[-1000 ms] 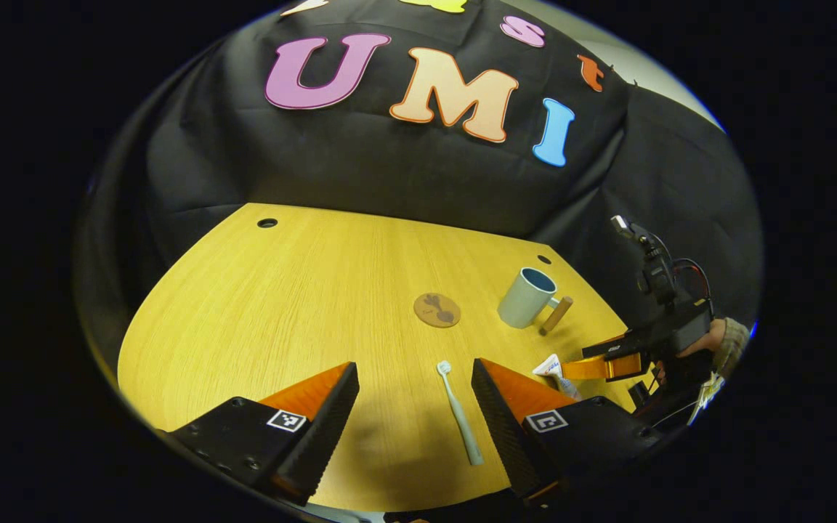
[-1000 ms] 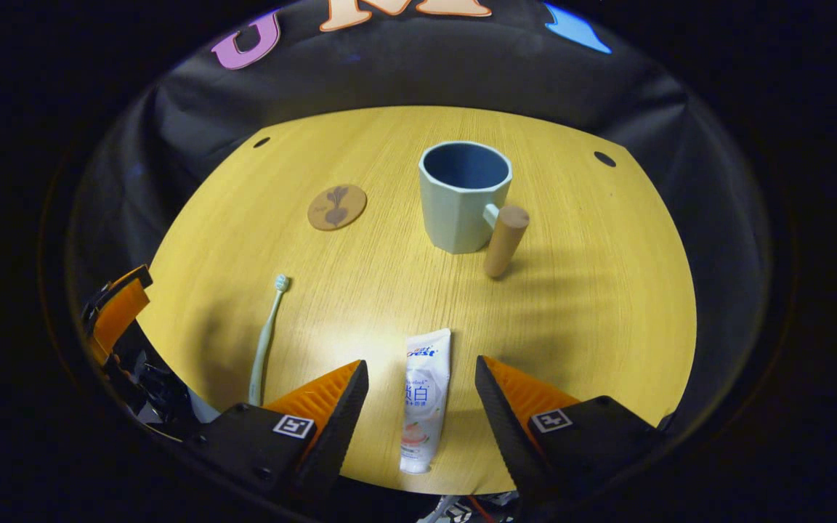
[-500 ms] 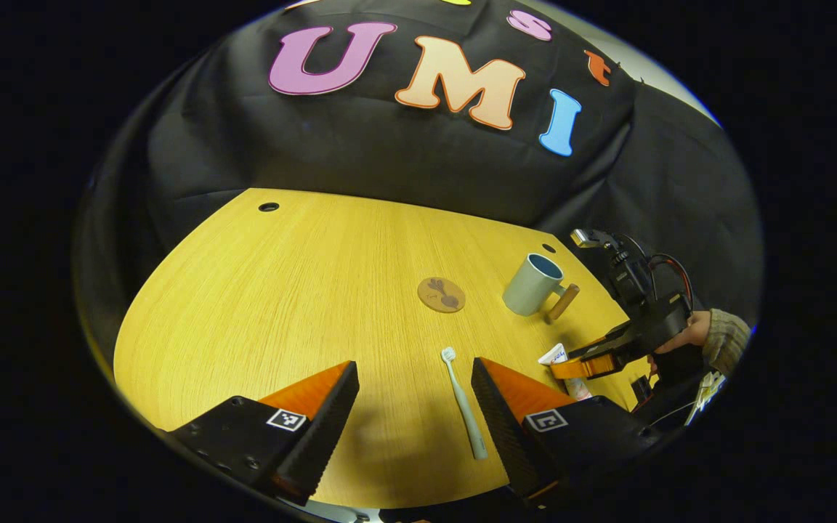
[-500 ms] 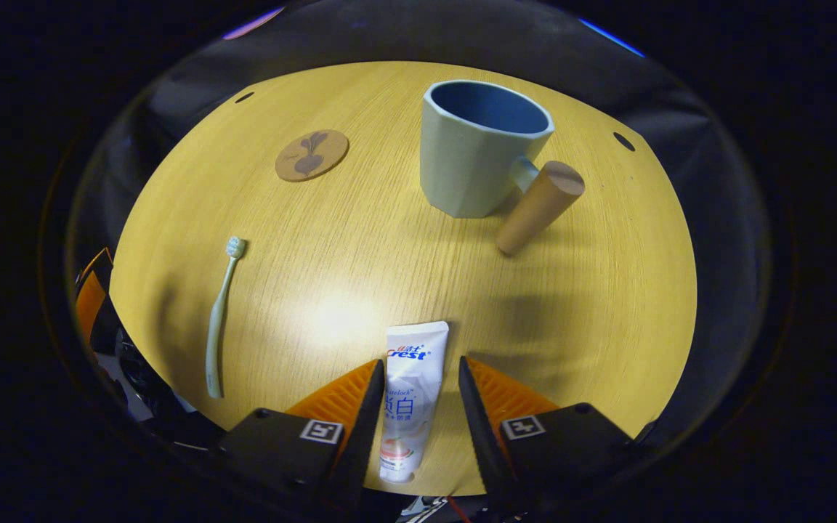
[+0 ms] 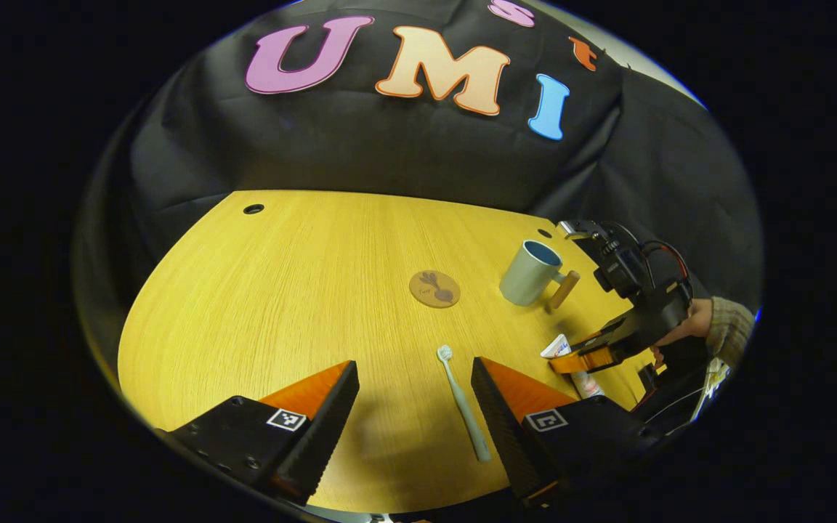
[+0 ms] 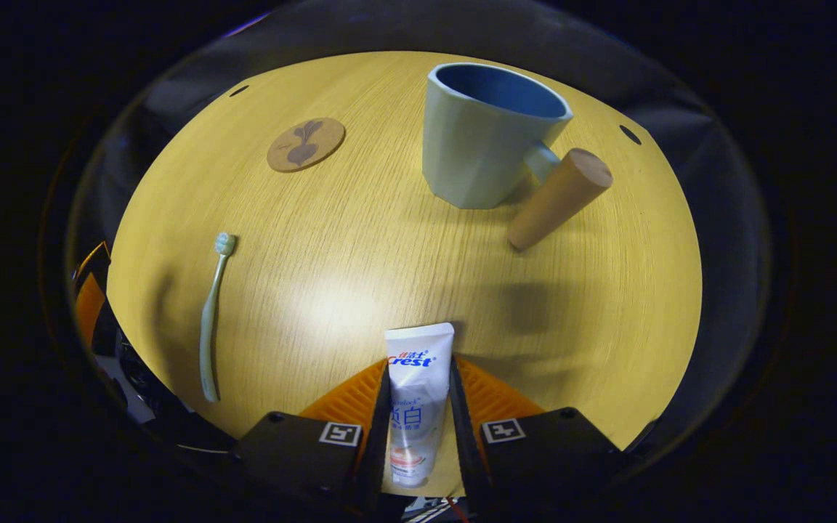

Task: Put the toothbrush and toothpaste on the desktop into the cup, then pick up the cup and place it on the coaster on the desktop.

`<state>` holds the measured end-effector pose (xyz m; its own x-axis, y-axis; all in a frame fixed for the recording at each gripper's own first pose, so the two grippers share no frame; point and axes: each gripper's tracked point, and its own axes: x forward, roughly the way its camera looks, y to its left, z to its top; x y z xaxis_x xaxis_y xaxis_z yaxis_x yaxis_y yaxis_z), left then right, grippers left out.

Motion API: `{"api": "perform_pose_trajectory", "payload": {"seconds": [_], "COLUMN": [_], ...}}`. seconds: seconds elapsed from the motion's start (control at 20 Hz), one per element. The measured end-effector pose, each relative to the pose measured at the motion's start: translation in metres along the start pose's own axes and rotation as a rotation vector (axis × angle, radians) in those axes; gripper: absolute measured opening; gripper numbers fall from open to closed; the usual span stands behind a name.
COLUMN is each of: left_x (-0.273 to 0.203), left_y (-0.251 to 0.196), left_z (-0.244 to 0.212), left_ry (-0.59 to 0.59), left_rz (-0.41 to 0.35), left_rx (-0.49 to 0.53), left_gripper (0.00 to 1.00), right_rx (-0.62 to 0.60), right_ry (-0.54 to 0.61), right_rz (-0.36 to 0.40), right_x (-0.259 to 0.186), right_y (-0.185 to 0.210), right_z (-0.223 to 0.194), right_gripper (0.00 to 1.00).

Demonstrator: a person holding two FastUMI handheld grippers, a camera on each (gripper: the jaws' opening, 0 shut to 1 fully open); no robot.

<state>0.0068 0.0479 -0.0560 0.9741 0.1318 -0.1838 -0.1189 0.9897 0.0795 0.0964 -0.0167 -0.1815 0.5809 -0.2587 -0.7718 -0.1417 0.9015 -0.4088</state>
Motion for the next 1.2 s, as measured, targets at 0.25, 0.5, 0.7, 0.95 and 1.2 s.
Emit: {"api": "perform_pose_trajectory", "payload": {"seconds": [0.25,0.5,0.7,0.95,1.2], "left_x": [0.006,0.015,0.025,0.037,0.046], "left_y": [-0.012,-0.029,-0.040,-0.045,-0.046], "left_z": [-0.007,-0.016,-0.028,-0.045,-0.057], "left_ry": [0.031,0.070,0.125,0.220,0.338], "left_rz": [-0.017,-0.037,-0.046,-0.027,0.002], "left_rx": [-0.001,0.002,0.017,0.043,0.076], "left_gripper": [0.93,0.92,0.92,0.91,0.88], "right_rx": [-0.020,-0.032,-0.006,-0.011,-0.002], "right_ry": [-0.006,-0.020,-0.025,-0.040,-0.037], "right_rz": [-0.002,0.012,0.031,0.032,0.050], "right_x": [0.000,0.002,0.001,0.001,-0.001], "right_y": [0.000,0.002,0.004,0.003,0.003], "right_z": [-0.001,-0.001,-0.001,0.000,0.000], "right_gripper": [0.36,0.16,0.14,0.14,0.14]}}
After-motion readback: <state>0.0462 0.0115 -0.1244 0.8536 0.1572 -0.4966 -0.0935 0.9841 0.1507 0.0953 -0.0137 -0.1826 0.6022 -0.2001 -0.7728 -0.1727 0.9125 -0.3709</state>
